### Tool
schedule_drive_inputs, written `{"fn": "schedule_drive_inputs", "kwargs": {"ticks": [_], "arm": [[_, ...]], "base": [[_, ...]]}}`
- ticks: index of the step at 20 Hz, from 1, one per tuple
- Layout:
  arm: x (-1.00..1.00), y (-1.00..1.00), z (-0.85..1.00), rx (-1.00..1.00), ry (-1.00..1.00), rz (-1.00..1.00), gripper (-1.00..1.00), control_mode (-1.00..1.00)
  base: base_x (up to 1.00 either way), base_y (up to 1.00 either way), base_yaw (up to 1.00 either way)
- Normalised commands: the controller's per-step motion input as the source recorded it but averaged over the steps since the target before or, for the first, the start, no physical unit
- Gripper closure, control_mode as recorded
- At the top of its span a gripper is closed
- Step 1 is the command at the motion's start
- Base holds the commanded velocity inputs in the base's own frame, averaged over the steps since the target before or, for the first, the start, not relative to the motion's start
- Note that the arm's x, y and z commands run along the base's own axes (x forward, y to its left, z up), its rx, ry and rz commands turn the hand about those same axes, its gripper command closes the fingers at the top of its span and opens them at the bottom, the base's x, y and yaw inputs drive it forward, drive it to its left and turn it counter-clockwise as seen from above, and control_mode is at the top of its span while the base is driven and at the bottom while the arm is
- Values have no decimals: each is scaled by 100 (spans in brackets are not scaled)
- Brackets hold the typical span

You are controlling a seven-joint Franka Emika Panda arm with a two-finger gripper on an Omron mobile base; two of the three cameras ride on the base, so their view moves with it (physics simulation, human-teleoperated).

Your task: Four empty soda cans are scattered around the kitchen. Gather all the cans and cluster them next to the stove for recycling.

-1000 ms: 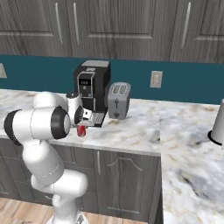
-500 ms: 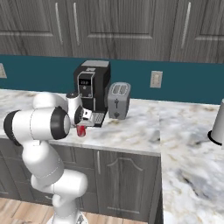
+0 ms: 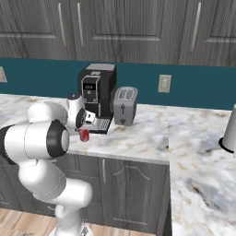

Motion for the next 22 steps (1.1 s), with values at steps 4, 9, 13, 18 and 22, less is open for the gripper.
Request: {"fn": "schedule_drive_inputs", "kwargs": {"ticks": [4,9,13,18,22], "arm": [[-30,-10,38,0,0,0,100,-100],[-31,-11,27,0,0,0,100,-100],[-39,-8,21,0,0,0,100,-100],[-37,-6,22,0,0,0,100,-100],[-33,-4,23,0,0,0,100,-100]], "base": [[0,0,0],[0,0,0],[0,0,0],[0,0,0],[0,0,0]]}}
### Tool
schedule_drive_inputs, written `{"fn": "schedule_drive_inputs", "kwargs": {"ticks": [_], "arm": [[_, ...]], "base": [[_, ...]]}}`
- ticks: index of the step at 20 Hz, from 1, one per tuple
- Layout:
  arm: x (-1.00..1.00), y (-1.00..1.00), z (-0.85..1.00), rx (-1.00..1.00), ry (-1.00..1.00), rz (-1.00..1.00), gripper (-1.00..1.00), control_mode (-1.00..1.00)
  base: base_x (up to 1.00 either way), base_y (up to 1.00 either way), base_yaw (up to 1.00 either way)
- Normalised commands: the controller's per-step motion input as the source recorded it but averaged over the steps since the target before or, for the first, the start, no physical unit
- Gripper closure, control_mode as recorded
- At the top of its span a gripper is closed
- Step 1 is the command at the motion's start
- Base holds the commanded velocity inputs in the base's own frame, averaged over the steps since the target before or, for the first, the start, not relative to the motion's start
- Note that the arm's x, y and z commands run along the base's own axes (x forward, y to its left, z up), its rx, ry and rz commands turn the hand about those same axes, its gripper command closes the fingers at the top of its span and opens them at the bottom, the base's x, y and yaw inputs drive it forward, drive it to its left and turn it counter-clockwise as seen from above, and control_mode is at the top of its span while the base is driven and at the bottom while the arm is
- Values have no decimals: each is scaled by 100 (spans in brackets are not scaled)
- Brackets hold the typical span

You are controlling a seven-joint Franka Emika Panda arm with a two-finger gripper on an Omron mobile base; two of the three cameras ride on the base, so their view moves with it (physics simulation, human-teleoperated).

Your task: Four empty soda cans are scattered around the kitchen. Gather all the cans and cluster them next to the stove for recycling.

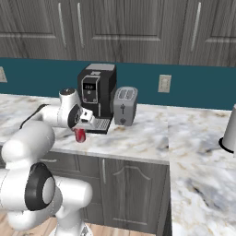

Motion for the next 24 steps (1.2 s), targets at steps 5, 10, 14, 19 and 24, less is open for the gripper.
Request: {"fn": "schedule_drive_inputs", "kwargs": {"ticks": [5,10,14,19,24], "arm": [[-25,1,24,0,0,0,100,-100],[0,0,0,0,0,0,100,100],[0,0,0,0,0,0,100,100],[0,0,0,0,0,0,100,100],[0,0,0,0,0,0,100,100]], "base": [[0,0,0],[-33,27,-3],[-26,60,-8],[-14,81,-9],[-19,88,-9]]}}
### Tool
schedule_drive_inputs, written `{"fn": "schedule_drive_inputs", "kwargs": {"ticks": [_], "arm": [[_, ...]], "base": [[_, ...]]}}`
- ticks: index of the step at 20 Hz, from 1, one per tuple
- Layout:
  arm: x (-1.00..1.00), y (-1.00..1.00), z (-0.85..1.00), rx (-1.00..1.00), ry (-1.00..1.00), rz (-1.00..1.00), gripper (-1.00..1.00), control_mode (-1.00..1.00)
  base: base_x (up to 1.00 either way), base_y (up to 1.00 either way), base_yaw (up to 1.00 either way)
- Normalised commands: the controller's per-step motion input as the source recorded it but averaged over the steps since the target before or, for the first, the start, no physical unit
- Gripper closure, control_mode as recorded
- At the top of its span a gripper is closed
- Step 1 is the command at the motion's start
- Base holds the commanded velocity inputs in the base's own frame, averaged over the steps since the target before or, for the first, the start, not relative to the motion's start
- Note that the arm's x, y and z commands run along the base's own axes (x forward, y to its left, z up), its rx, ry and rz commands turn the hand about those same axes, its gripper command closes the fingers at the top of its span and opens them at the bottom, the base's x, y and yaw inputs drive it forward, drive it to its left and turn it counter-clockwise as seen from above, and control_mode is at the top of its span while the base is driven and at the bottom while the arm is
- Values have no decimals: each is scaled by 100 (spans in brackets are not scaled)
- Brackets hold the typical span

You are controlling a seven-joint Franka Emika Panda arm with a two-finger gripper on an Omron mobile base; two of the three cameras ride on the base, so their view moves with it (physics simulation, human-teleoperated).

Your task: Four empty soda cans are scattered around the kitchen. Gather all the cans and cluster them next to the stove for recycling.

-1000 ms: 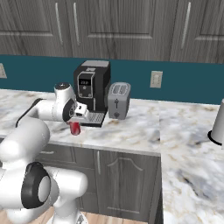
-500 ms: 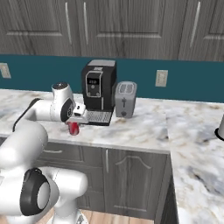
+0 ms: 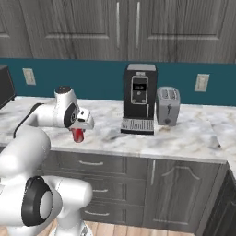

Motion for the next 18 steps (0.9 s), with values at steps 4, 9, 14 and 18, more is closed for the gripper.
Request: {"fn": "schedule_drive_inputs", "kwargs": {"ticks": [4,9,14,18], "arm": [[0,0,0,0,0,0,100,100],[0,0,0,0,0,0,100,100],[0,0,0,0,0,0,100,100],[0,0,0,0,0,0,100,100]], "base": [[-27,92,-7],[-28,94,-6],[-27,94,-5],[-25,96,-4]]}}
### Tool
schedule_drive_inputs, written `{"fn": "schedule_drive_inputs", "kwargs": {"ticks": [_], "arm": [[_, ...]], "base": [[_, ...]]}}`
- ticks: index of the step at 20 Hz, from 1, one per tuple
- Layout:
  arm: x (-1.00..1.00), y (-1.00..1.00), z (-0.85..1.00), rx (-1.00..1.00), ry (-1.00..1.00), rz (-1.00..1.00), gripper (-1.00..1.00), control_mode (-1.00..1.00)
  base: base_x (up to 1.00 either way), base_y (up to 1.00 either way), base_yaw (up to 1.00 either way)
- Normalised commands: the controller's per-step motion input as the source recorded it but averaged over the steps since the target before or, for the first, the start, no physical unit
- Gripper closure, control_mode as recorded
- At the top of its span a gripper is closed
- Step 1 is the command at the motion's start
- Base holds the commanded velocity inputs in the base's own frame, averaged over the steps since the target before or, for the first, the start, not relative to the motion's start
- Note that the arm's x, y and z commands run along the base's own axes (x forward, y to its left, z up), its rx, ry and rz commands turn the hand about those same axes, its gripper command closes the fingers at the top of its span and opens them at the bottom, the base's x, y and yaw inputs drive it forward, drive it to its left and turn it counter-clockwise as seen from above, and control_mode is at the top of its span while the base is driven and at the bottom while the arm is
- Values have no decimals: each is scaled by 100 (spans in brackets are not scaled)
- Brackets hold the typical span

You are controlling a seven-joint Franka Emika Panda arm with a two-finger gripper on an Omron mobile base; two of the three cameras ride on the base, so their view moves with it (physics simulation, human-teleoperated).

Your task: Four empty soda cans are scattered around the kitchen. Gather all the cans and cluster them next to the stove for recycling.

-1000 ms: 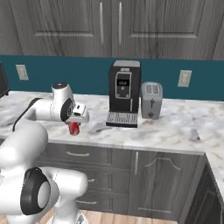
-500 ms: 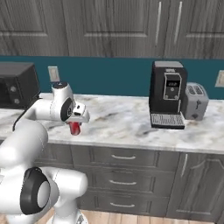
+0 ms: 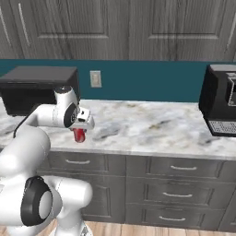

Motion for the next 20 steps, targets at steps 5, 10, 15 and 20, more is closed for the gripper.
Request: {"fn": "schedule_drive_inputs", "kwargs": {"ticks": [5,10,15,20], "arm": [[0,0,0,0,0,0,100,100],[0,0,0,0,0,0,100,100],[0,0,0,0,0,0,100,100],[0,0,0,0,0,0,100,100]], "base": [[-21,92,-4],[-12,93,-5],[-5,88,-5],[-3,83,-4]]}}
